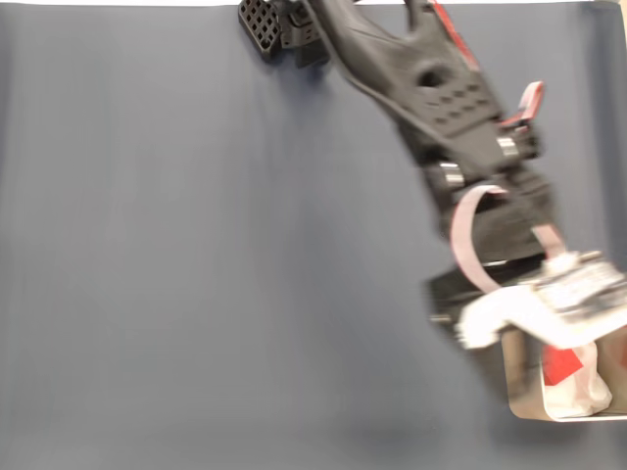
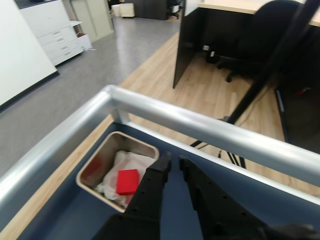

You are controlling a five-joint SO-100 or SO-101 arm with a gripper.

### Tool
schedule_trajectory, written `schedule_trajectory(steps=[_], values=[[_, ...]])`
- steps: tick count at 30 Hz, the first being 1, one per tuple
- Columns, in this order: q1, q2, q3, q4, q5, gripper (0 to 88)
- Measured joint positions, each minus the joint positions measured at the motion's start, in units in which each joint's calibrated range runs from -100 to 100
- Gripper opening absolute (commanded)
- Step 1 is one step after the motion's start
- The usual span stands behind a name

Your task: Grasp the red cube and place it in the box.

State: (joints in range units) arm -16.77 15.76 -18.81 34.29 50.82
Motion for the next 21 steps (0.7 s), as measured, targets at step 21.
schedule_trajectory(steps=[21], values=[[14.61, -72.43, 73.78, -1.51, -1.61, 0.0]])
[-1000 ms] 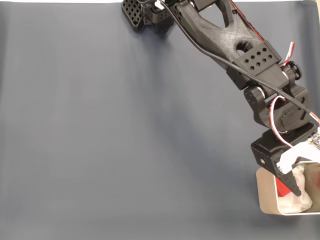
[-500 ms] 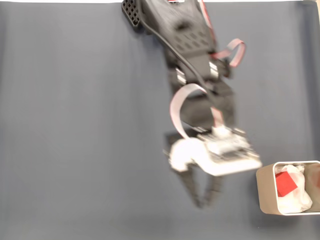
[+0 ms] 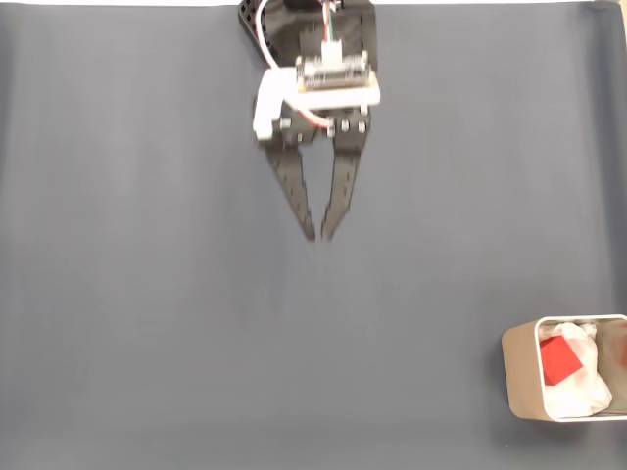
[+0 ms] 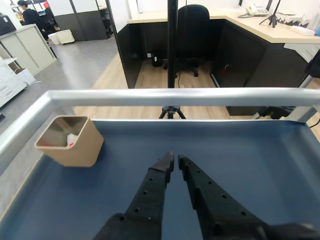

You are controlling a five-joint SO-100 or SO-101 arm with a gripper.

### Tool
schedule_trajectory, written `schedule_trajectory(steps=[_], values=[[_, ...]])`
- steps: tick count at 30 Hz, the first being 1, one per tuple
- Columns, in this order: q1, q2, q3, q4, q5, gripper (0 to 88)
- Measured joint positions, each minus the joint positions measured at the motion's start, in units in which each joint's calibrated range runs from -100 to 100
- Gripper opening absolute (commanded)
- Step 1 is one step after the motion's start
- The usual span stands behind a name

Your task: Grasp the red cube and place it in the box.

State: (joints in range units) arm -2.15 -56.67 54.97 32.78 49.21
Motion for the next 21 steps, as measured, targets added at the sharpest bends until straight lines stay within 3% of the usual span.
schedule_trajectory(steps=[9, 14, 21], values=[[0.00, -28.22, 34.72, 2.23, -0.29, 0.0], [0.07, -39.95, 43.13, 13.52, -0.29, 0.0], [0.07, -42.55, 44.30, 32.62, -1.22, 0.0]])
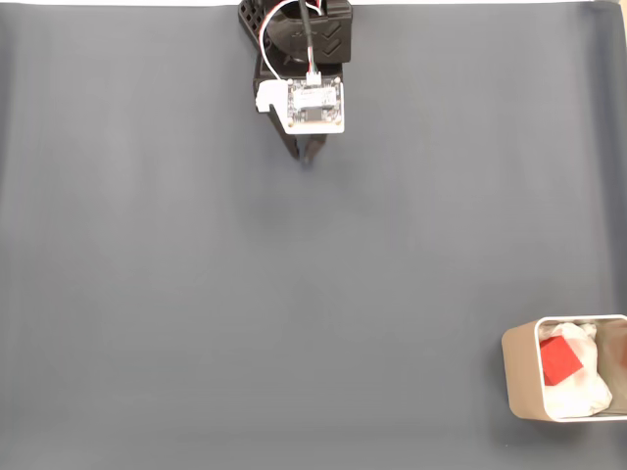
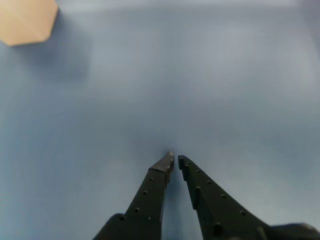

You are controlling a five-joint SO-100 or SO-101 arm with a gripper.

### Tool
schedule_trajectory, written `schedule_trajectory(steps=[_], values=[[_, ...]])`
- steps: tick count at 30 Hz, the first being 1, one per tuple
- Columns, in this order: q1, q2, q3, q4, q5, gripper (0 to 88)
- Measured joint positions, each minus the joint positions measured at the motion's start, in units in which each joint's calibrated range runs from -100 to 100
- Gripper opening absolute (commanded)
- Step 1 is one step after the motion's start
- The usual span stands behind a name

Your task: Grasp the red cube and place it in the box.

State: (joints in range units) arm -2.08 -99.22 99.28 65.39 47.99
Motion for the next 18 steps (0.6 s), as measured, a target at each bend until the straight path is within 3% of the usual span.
schedule_trajectory(steps=[6, 18], values=[[0.00, -0.69, 0.00, 8.51, 0.44, 0.0], [0.00, -0.78, 0.00, 9.39, 0.78, 2.3]])
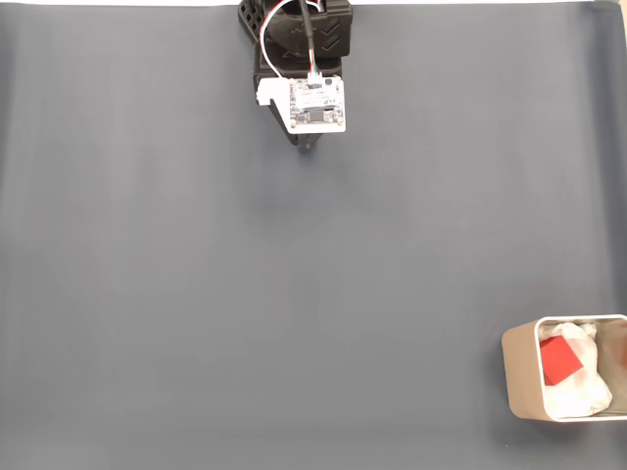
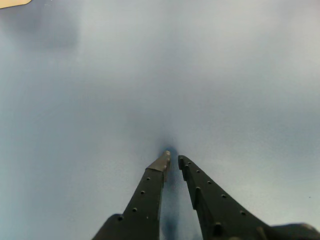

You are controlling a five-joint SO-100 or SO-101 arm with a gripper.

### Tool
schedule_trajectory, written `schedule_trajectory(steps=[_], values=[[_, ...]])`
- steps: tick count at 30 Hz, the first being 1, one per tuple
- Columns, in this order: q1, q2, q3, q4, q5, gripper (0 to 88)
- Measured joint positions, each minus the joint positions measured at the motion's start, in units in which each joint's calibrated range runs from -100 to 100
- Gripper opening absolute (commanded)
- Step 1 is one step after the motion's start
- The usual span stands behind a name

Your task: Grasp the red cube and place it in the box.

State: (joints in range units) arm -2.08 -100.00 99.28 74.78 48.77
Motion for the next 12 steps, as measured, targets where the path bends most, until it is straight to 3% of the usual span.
schedule_trajectory(steps=[12], values=[[0.00, 0.00, 0.00, 0.00, 0.15, 2.3]])
